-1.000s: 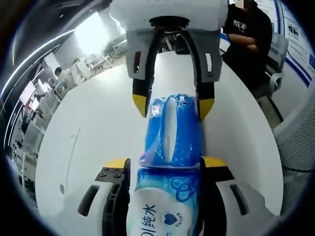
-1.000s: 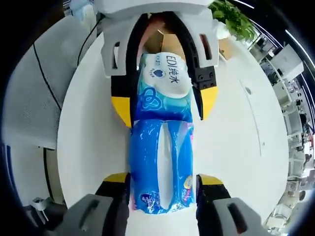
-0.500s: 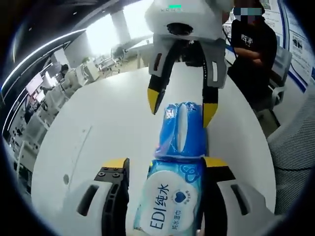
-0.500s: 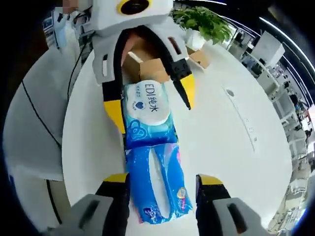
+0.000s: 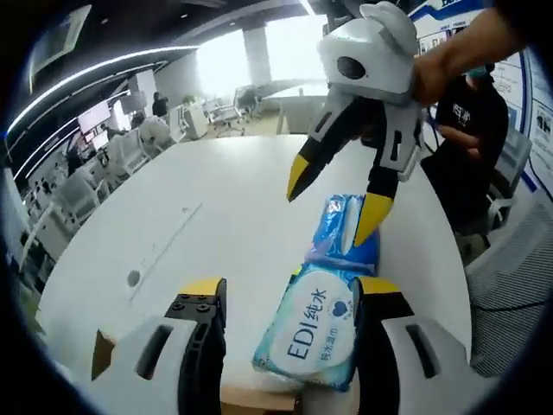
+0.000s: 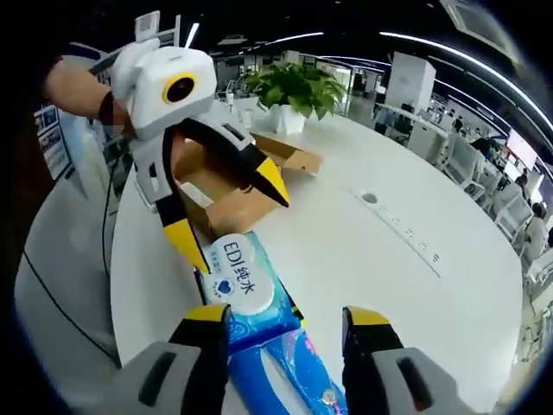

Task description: Operate the shoe box by opening the lid, removing the specified soft item, and placing it in the target area until the item is outside and the box remains undamaged.

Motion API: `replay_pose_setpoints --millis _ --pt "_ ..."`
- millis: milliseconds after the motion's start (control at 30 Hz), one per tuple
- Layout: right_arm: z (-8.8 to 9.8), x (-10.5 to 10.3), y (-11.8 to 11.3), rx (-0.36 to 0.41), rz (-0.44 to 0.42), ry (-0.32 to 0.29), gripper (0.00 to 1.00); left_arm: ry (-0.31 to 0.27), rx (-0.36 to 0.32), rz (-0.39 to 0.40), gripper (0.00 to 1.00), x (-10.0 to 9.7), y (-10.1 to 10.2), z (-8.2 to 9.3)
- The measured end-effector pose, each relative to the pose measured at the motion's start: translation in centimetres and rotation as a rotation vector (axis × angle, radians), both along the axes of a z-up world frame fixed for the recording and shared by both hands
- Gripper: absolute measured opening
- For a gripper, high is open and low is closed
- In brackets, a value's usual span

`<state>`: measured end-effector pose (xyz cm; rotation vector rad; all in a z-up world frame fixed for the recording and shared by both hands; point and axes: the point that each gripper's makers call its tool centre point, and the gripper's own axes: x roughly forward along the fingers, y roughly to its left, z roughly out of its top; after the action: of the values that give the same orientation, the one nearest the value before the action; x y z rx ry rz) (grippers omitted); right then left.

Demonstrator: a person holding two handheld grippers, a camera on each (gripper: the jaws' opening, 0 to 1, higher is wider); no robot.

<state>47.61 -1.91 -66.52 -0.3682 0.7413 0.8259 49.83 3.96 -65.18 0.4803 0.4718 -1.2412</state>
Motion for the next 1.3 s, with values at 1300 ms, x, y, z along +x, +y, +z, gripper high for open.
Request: replay_pose_setpoints --millis 1300 --pt "2.2 0.4 12.8 0.206 0.038 -0.043 0.50 -0.012 -0.153 0.284 0.60 3.3 15.6 5.0"
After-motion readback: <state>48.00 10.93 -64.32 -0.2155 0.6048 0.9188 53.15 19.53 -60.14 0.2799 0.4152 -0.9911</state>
